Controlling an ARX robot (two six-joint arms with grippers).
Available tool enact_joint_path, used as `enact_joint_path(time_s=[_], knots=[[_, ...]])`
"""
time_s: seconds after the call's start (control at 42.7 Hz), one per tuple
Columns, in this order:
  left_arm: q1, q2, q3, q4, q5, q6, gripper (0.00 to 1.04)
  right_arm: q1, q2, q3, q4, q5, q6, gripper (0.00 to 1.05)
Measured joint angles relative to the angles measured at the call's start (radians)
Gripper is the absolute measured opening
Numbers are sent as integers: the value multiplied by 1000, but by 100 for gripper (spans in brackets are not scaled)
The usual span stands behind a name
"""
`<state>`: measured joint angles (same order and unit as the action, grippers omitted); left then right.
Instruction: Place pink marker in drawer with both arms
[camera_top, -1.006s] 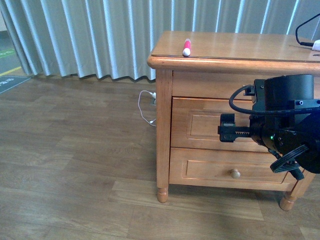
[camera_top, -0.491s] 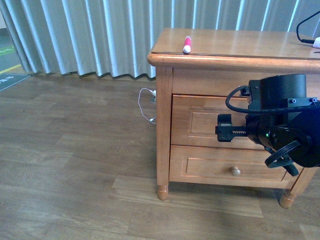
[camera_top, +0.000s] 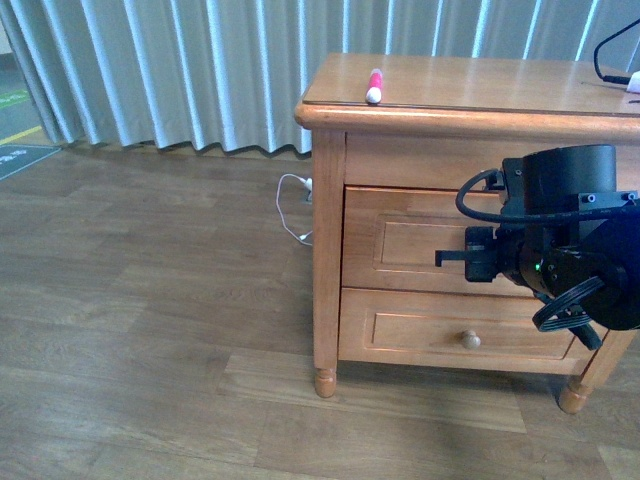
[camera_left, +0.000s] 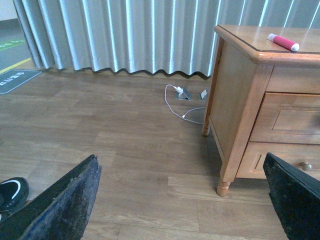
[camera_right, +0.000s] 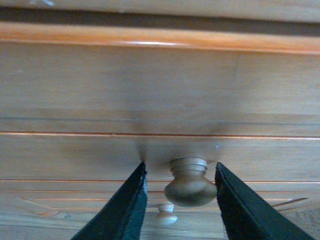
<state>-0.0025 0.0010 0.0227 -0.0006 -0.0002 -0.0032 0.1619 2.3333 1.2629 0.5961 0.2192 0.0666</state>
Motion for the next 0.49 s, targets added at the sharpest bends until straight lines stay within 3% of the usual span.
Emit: enact_joint_path(time_s=[0.094, 0.491], knots=[[0, 0, 0, 0, 0, 0, 98, -2, 0, 0, -5, 3, 0, 23], [0, 0, 0, 0, 0, 0, 98, -3, -51, -151, 104, -19, 1, 23]])
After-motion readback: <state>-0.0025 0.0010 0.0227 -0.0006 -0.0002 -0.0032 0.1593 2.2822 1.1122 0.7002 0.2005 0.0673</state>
